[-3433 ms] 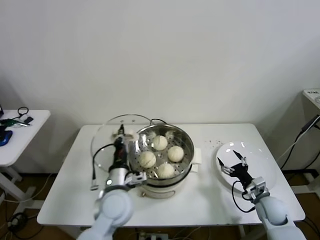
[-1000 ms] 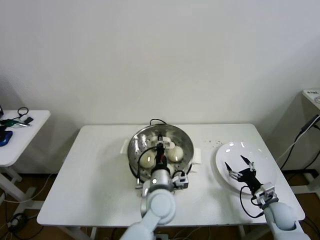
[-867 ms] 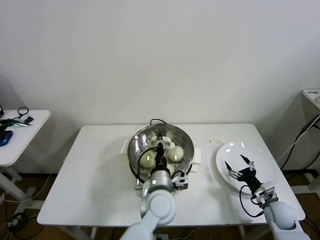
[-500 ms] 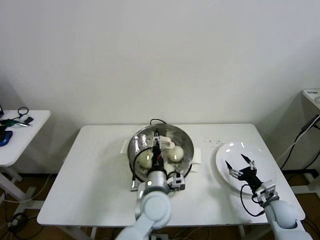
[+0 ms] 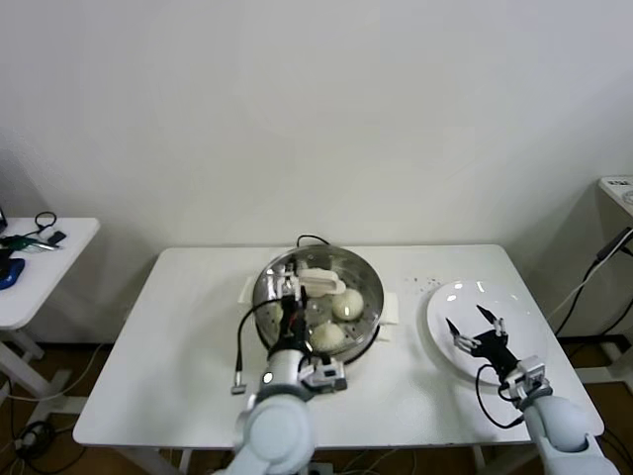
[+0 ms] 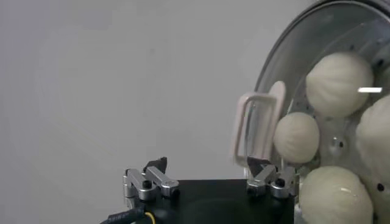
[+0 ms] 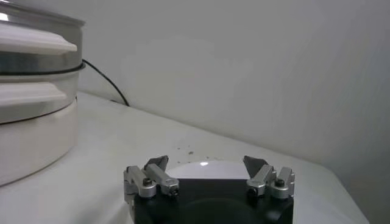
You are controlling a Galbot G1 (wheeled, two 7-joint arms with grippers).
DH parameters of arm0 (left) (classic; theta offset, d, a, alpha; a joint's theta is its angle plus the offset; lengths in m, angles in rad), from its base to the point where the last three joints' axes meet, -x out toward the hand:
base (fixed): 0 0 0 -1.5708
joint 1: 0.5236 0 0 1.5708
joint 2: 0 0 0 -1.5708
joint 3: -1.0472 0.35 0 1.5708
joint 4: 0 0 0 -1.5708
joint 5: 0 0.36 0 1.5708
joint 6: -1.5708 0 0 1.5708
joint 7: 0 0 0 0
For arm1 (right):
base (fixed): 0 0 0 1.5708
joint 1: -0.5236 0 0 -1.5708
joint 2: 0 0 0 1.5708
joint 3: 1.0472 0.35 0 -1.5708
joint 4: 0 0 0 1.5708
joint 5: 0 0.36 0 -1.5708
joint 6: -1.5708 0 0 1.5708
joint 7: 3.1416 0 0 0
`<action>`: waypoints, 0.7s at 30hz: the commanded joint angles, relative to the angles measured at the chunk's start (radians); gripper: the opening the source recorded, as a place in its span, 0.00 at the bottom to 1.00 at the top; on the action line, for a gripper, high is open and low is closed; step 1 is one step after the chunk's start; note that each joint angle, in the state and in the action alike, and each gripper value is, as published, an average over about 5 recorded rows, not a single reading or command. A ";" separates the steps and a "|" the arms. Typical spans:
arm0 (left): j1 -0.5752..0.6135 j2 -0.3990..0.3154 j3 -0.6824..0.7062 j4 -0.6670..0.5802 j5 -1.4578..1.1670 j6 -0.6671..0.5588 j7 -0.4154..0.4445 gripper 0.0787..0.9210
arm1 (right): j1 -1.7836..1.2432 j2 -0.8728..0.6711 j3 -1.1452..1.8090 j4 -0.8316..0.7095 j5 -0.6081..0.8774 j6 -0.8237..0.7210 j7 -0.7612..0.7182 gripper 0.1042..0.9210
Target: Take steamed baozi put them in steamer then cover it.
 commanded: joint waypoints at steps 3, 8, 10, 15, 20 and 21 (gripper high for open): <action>0.161 0.132 -0.226 -0.188 -0.371 -0.108 -0.242 0.88 | -0.007 0.000 0.009 0.007 0.004 -0.002 -0.004 0.88; 0.291 0.121 -0.437 -0.190 -0.739 -0.298 -0.343 0.88 | -0.017 0.001 0.013 0.011 0.004 -0.002 -0.005 0.88; 0.336 0.101 -0.512 -0.179 -0.879 -0.384 -0.387 0.88 | -0.021 0.002 0.016 0.015 0.005 -0.001 -0.005 0.88; 0.388 0.047 -0.682 -0.074 -1.137 -0.653 -0.482 0.88 | -0.030 0.007 0.018 0.031 0.005 -0.003 -0.008 0.88; 0.400 0.020 -0.787 0.090 -1.395 -0.804 -0.484 0.88 | -0.043 0.017 0.025 0.050 0.006 0.001 -0.017 0.88; 0.400 0.019 -0.796 0.123 -1.438 -0.818 -0.478 0.88 | -0.045 0.018 0.027 0.052 0.007 0.000 -0.018 0.88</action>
